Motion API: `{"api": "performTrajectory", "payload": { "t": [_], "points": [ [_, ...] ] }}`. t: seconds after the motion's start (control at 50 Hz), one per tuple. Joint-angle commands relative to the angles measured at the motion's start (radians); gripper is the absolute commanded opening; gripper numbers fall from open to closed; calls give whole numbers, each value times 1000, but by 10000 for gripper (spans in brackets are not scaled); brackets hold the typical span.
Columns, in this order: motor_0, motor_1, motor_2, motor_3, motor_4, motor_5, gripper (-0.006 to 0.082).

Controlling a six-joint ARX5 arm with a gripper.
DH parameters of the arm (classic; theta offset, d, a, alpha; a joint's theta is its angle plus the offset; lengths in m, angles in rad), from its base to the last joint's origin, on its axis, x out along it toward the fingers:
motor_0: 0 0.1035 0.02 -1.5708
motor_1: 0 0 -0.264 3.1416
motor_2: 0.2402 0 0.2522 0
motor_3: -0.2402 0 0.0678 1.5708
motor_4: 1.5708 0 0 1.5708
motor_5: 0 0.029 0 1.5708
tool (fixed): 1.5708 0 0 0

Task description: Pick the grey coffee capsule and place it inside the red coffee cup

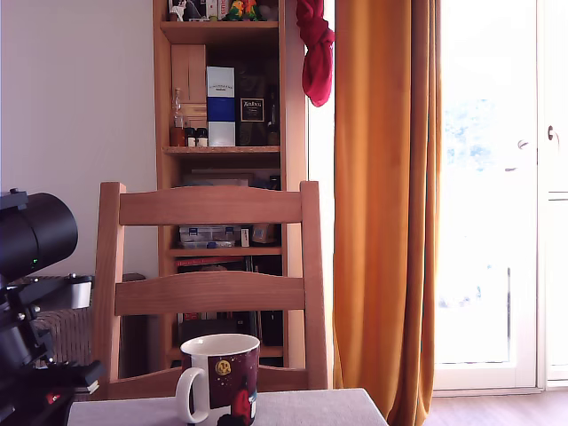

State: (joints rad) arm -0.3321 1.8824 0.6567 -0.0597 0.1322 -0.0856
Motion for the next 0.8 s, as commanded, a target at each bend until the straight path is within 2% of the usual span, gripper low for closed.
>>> {"api": "performTrajectory", "payload": {
  "t": [0.0,0.44,0.78],
  "points": [
    [-4,29,10,-3,17,8,193],
    [-4,-38,224,-108,38,8,180],
    [-32,-51,409,-126,138,-31,180]
  ]
}}
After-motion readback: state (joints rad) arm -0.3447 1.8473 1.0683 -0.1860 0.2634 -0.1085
